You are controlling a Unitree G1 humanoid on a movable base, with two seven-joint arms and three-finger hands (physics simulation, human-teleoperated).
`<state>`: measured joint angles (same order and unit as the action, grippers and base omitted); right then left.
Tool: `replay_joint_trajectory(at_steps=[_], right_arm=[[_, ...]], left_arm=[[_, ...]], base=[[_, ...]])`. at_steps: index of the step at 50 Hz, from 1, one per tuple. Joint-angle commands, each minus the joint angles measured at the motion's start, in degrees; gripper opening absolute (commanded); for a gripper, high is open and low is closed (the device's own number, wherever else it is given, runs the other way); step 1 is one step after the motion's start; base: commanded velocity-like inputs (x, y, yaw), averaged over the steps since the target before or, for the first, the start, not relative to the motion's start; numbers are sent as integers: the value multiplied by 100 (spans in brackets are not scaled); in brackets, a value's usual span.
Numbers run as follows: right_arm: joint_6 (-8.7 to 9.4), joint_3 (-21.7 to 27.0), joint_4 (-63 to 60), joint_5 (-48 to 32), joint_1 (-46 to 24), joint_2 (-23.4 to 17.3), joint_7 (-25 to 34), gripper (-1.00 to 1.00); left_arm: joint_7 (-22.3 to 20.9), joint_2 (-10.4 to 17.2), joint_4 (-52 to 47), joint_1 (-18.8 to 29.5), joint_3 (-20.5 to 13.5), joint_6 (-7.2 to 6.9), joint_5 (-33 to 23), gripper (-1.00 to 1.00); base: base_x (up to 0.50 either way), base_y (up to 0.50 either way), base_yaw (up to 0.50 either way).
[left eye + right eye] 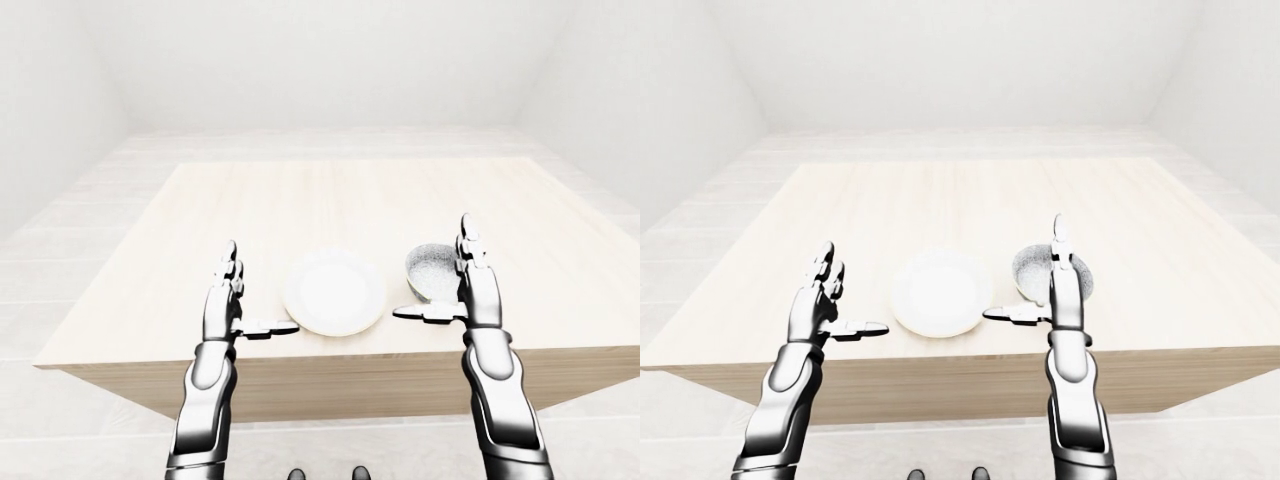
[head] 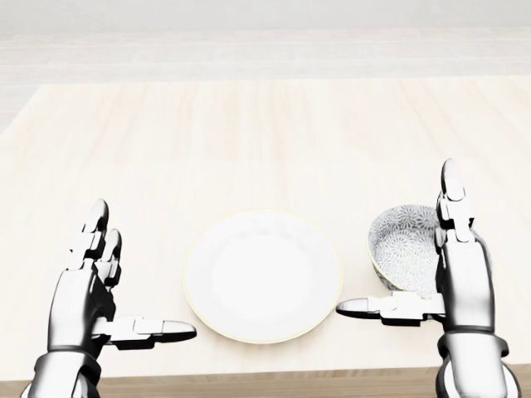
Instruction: Put the bowl on the plate.
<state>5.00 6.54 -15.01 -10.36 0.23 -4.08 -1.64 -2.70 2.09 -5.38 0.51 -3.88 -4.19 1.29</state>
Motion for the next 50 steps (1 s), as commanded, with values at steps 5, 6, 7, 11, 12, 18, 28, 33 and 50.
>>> replay_joint_trajectory(at_steps=[5,6,7,11,12,18,28,33,50], right_arm=[[0,82,-247,-1011,-229,-116,-217,100],[0,91,-265,-1046,-238,-119,-202,100],[0,113,-291,-1063,-265,-125,-175,100],[0,151,-334,-1180,-301,-146,-144,100],[0,163,-335,-1188,-323,-142,-129,100],[0,88,-250,-1533,-415,-182,-163,100],[0,160,-297,-1943,-470,-257,-201,100],[0,143,-294,-2229,-485,-295,-155,100],[0,-19,-255,-3381,-540,-395,157,100]], left_arm=[[19,9,-37,16,-27,-17,-99,100],[18,10,-33,16,-31,-10,-99,100],[19,12,-26,25,-40,-9,-97,100],[15,22,14,48,-59,3,-92,100],[16,23,22,40,-60,22,-101,100],[-3,37,40,22,-58,59,-143,100],[-6,62,177,113,-140,93,-86,100],[17,62,327,164,-127,179,-113,100],[71,130,405,352,-161,132,-181,100]], base=[[0,0,0],[0,0,0],[0,0,0],[0,0,0],[0,0,0],[0,0,0],[0,0,0],[0,0,0],[0,0,0]])
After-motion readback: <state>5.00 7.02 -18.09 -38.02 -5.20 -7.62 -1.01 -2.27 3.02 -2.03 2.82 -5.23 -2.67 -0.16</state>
